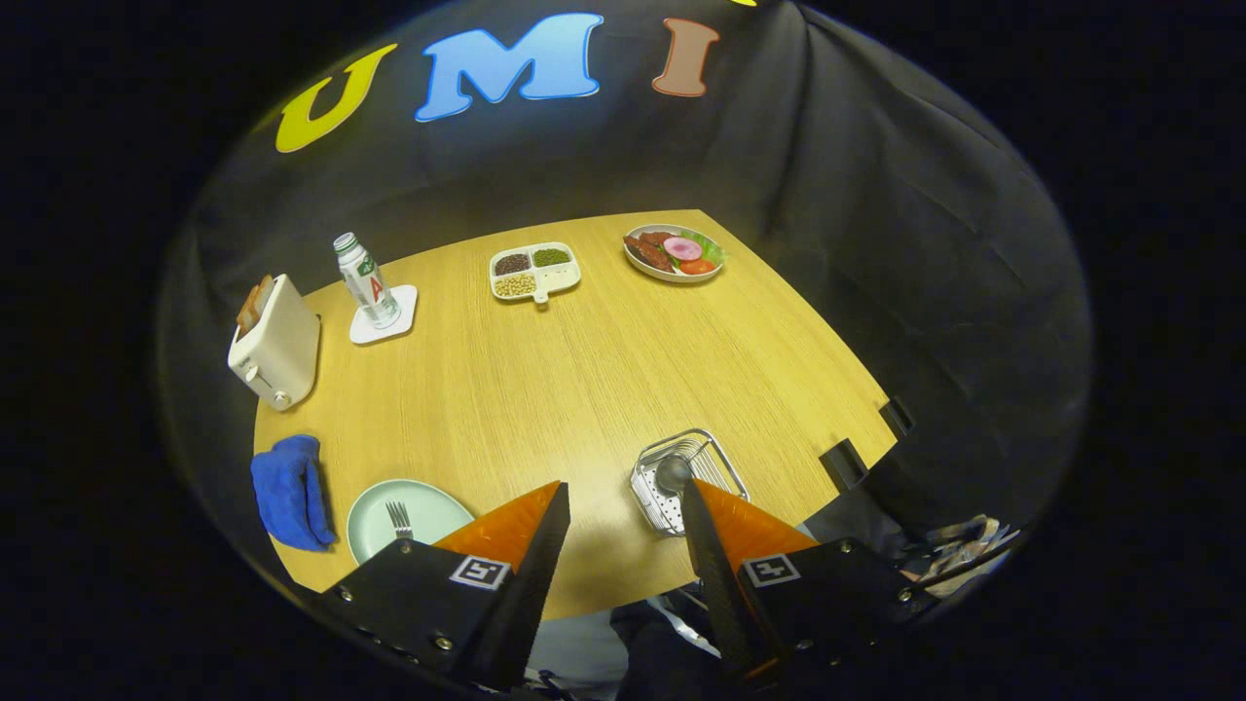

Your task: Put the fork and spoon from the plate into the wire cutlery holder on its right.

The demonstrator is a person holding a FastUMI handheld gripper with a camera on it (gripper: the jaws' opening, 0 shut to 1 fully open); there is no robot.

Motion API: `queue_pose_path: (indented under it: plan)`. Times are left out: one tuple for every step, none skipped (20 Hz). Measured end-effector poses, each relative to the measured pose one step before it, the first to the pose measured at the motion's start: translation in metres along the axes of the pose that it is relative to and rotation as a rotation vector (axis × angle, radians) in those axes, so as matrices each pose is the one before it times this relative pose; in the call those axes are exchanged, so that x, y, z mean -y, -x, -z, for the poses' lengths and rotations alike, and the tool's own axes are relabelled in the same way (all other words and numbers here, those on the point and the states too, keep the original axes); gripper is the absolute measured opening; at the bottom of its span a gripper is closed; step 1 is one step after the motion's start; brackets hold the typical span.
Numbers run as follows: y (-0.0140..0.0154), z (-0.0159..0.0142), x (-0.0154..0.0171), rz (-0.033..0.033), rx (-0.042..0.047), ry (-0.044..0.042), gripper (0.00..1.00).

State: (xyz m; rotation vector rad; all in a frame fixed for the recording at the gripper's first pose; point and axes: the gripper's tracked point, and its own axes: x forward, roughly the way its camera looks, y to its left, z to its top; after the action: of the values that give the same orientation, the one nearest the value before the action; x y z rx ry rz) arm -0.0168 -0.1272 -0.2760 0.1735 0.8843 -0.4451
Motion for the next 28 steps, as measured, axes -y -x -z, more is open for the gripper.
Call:
queue_pose_path:
  plan:
    - [0.00068,0.00219,-0.00717,-0.01072,-0.00038,0.01674,0.72]
    - [0.00147,0.00273,-0.00676,-0.01389,-0.00096,0.01684,0.72]
    - [0.00119,0.00394,-0.00897,-0.01379,-0.00057,0.01633,0.72]
    - [0.00097,0.00278,-0.00887,-0.01392,-0.00155,0.01732,0.72]
    - [0.0002,0.00463,-0.00868,-0.01552,-0.0056,0.01595,0.72]
    - [0.00009,0.00362,-0.00921,-0.01275,-0.00078,0.01465,0.72]
    - [-0.00036,0.00456,-0.0094,-0.01299,-0.00155,0.01078,0.72]
    - [-0.00118,0.00398,-0.01096,-0.01568,-0.00272,0.00665,0.72]
    - [-0.00253,0.00604,-0.01189,-0.0177,-0.0041,0.00407,0.72]
    - [-0.00221,0.00476,-0.0106,-0.017,-0.00445,0.00365,0.72]
    - [-0.00286,0.00652,-0.01048,-0.01524,-0.0081,0.00397,0.72]
    - [-0.00239,0.00571,-0.00998,-0.01469,-0.00874,0.00632,0.72]
    - [-0.00314,0.00653,-0.00925,-0.01432,-0.0101,0.0066,0.72]
    - [-0.00379,0.00488,-0.0083,-0.01034,-0.00966,0.00884,0.72]
    - [-0.00341,0.00611,-0.00832,-0.00821,-0.00794,0.00915,0.72]
    - [-0.00353,0.005,-0.0069,-0.00583,-0.01073,0.0084,0.72]
    - [-0.00465,0.00599,-0.00848,-0.00905,-0.00915,0.00306,0.72]
    - [-0.00407,0.00441,-0.00733,-0.00966,-0.00667,-0.00249,0.72]
    - [-0.00535,0.00556,-0.00744,-0.00852,-0.00839,-0.00487,0.72]
    - [-0.00573,0.00446,-0.00667,-0.00931,-0.00831,-0.00402,0.72]
    - [-0.00568,0.00602,-0.00695,-0.00994,-0.01227,-0.00137,0.72]
    - [-0.00521,0.00468,-0.00577,-0.00959,-0.01367,0.00264,0.72]
    - [-0.00537,0.00566,-0.00559,-0.00891,-0.01267,0.00433,0.72]
    - [-0.00523,0.00414,-0.00383,-0.00636,-0.01317,0.007,0.72]
    - [-0.00616,0.00623,-0.00468,-0.00937,-0.01372,0.00857,0.72]
    - [-0.00484,0.00491,-0.00345,-0.00377,-0.01621,0.00842,0.72]
    - [-0.00449,0.00464,-0.00351,-0.00361,-0.01441,0.00812,0.72]
    - [-0.00427,0.0031,-0.00233,-0.00361,-0.01221,0.00659,0.72]
